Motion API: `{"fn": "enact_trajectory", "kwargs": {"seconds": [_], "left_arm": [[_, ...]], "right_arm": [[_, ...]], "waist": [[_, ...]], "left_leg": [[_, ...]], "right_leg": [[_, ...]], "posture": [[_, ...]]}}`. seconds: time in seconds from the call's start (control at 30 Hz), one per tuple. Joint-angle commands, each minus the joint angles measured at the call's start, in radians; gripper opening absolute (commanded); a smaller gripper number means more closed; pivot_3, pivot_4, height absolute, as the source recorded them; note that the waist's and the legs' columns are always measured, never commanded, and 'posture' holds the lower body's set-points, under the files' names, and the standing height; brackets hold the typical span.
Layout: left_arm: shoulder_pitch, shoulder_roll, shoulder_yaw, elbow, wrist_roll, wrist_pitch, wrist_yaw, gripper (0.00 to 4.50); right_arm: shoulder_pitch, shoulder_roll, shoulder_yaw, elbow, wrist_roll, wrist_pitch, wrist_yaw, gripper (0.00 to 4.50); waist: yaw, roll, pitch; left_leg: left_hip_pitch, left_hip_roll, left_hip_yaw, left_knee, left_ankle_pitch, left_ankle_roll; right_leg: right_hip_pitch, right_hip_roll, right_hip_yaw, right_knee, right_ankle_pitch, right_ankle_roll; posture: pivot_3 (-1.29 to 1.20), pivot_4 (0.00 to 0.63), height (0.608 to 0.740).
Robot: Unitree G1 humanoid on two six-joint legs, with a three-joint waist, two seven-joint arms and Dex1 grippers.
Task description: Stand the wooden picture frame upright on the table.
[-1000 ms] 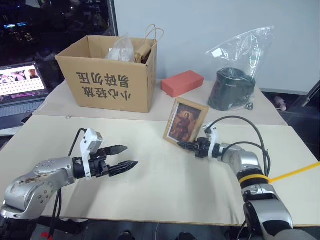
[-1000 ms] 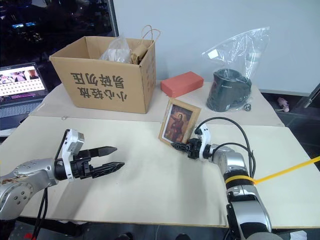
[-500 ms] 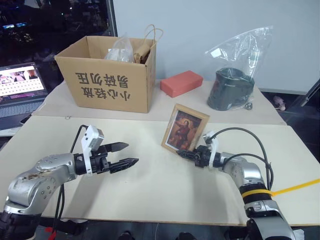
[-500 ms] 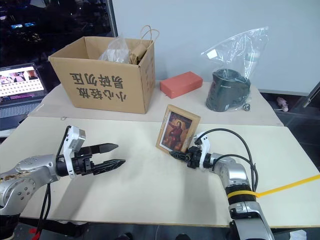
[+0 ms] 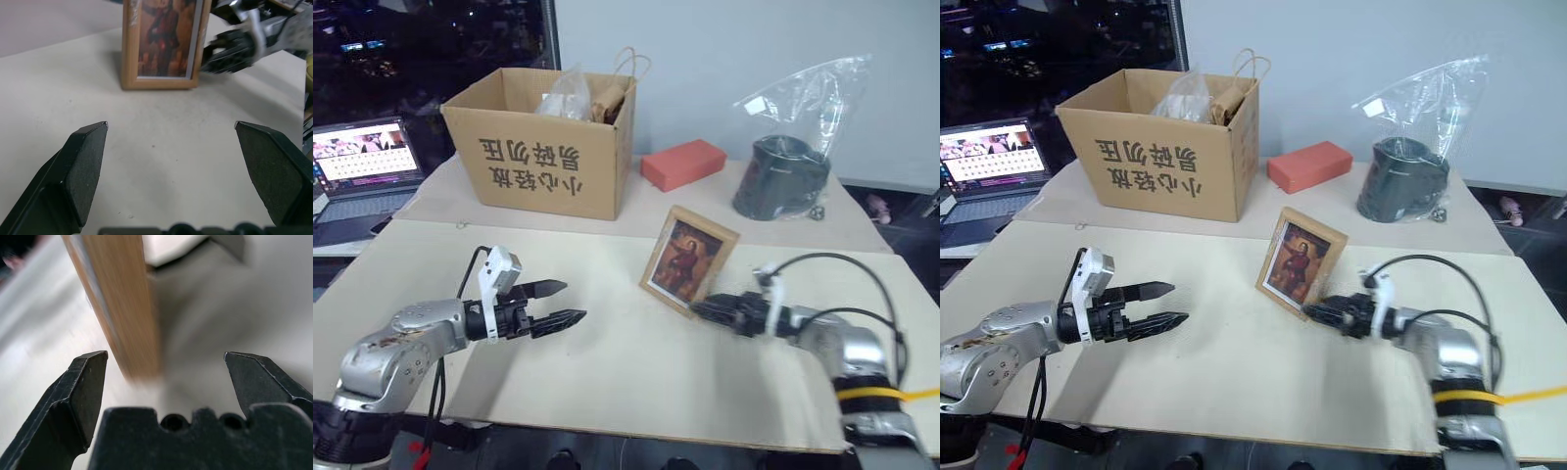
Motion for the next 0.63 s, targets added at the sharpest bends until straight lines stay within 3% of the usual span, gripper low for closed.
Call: {"fn": "enact_trajectory", "kwargs": {"seconds": [0.03,0.17,0.27,0.4,0.63], "left_arm": [[-0.003,-0.019,-0.02,0.009,0.054,-0.052,-0.004,4.5],[-0.017,-0.086,-0.006,0.087,0.146,-0.129,0.101,4.5],[-0.061,-0.136,0.008,0.177,0.249,-0.216,0.208,4.5],[-0.044,-0.142,-0.036,0.18,0.352,-0.252,0.256,4.5],[-0.028,-0.149,-0.081,0.178,0.4,-0.27,0.216,4.5]], "right_arm": [[0.063,-0.084,-0.084,-0.177,0.102,0.049,0.067,4.48],[0.185,-0.173,-0.181,-0.245,0.036,-0.076,0.045,4.48],[0.213,-0.115,-0.257,-0.285,-0.073,-0.369,-0.077,4.48],[0.252,-0.044,-0.259,-0.374,-0.063,-0.34,-0.18,4.48],[0.296,-0.009,-0.22,-0.384,-0.105,-0.359,-0.251,4.48]], "waist": [[-0.011,0.0,0.0],[-0.02,0.0,0.0],[-0.02,-0.001,0.001],[-0.032,-0.001,0.001],[-0.022,-0.001,0.001]], "left_leg": [[0.0,0.0,0.0,0.0,0.0,0.0],[0.001,0.0,0.0,0.001,0.0,0.001],[0.001,0.0,0.0,0.004,0.0,0.001],[0.001,0.0,0.0,0.005,0.0,0.001],[0.0,-0.001,0.0,0.004,0.0,0.001]], "right_leg": [[0.0,0.0,0.0,0.0,0.0,0.0],[0.001,0.0,0.0,0.0,0.0,0.001],[0.002,0.0,0.0,0.0,0.0,0.002],[0.002,0.0,0.001,0.0,0.001,0.003],[0.002,-0.001,0.001,0.0,0.001,0.001]], "posture": [[0.0,0.15,0.716],[0.0,0.15,0.716],[0.0,0.15,0.716],[0.0,0.15,0.716],[0.0,0.15,0.716]]}}
